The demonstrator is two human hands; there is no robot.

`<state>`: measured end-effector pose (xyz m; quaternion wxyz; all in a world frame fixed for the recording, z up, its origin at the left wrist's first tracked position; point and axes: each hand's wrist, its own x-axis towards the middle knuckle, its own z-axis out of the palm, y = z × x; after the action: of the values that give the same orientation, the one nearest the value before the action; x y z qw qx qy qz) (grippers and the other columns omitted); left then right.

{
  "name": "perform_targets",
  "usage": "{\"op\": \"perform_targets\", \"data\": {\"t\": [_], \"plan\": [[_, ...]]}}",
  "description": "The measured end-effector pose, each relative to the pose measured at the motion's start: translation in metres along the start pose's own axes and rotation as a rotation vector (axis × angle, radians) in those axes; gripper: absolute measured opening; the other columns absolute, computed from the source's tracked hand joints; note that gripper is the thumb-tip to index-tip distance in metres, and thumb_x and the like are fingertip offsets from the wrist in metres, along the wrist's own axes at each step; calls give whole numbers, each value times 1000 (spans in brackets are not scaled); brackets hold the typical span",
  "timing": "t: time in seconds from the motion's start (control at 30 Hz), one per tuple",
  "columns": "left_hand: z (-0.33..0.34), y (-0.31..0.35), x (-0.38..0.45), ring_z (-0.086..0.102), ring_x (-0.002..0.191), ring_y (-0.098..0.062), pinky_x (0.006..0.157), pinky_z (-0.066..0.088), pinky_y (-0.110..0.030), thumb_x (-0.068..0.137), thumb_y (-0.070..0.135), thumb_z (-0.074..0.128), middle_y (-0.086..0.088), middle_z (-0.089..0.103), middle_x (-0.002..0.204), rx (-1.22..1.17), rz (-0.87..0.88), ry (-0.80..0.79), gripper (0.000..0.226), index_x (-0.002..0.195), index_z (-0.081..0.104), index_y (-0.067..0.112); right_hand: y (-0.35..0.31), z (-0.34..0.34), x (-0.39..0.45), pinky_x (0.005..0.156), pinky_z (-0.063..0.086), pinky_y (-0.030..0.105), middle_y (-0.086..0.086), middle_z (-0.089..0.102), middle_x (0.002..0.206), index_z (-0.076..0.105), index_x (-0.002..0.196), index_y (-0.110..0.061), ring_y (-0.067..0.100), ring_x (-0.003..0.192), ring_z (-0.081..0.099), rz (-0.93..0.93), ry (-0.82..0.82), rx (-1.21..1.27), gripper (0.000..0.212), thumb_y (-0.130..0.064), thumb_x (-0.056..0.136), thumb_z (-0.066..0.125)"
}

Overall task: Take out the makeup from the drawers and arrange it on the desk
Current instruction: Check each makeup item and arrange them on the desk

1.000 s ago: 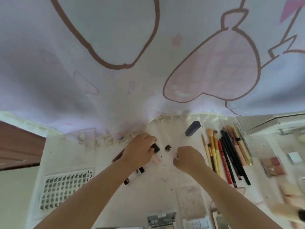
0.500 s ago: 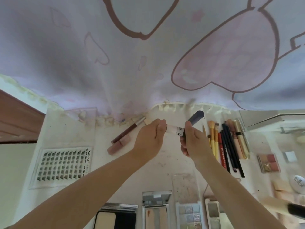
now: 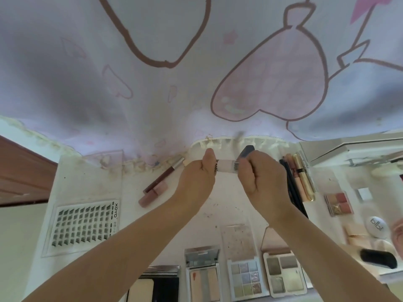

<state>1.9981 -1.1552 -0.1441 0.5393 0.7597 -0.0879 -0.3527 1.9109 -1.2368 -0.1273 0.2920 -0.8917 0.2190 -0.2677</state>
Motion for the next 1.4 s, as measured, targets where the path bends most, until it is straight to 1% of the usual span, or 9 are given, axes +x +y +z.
{"op": "perform_targets", "data": {"t": [0.17,0.4,0.6,0.73,0.87,1.07,1.2,1.33,1.4], "plan": [[-13,45,-26,25,49,-13,51,23,-26,94,38,33,3,30,56,32,222,-125,38,66,37,14,-13,-47,-1,51,41,11,4,60,67,51,92,-15,5,49,52,214,-283,327,5,-12,90,48],[-32,105,-62,45,41,-4,44,37,-13,95,31,38,3,49,53,-3,349,-219,38,64,51,13,-52,-103,17,65,49,11,3,55,84,53,76,-21,11,60,59,-27,-104,416,40,19,77,52],[-40,143,-83,55,51,-4,53,47,-16,95,22,41,1,57,63,-88,487,-188,26,77,59,19,-82,-132,40,42,44,18,-3,63,56,56,79,-17,9,41,53,187,-149,549,23,-22,94,39],[-50,154,-87,58,53,2,60,51,-16,94,15,45,5,59,66,-53,593,-159,23,77,59,21,-93,-134,48,45,47,17,-8,60,53,57,67,-22,4,42,54,53,-56,447,26,-12,90,50],[-59,158,-85,59,50,-1,53,51,-13,93,12,47,2,62,67,-154,512,-169,21,79,62,18,-92,-133,55,75,53,20,-3,61,92,57,90,-27,5,81,62,-22,-39,579,36,8,79,60],[-53,157,-78,63,53,-3,53,50,-12,91,6,49,1,65,66,-203,505,-229,20,81,64,15,-92,-133,61,40,45,17,4,60,67,59,96,-3,7,41,54,187,-85,697,15,-9,92,45],[-46,151,-72,64,54,-5,53,50,-13,90,7,50,3,67,61,-241,450,-274,17,83,64,12,-81,-139,56,57,51,13,-2,61,78,62,78,-22,-1,59,60,53,-55,614,33,9,83,52],[-41,148,-67,64,54,-7,52,51,-14,90,7,48,2,68,59,-318,408,-344,18,82,64,9,-68,-141,54,63,55,18,-6,60,105,59,97,-23,-2,80,63,86,-123,665,31,5,84,54],[-38,146,-65,64,54,-7,52,52,-15,90,7,48,1,68,59,-334,406,-372,19,81,64,9,-63,-141,56,54,52,15,-8,68,83,60,94,-20,1,62,64,167,-74,679,17,-6,88,52]]}}
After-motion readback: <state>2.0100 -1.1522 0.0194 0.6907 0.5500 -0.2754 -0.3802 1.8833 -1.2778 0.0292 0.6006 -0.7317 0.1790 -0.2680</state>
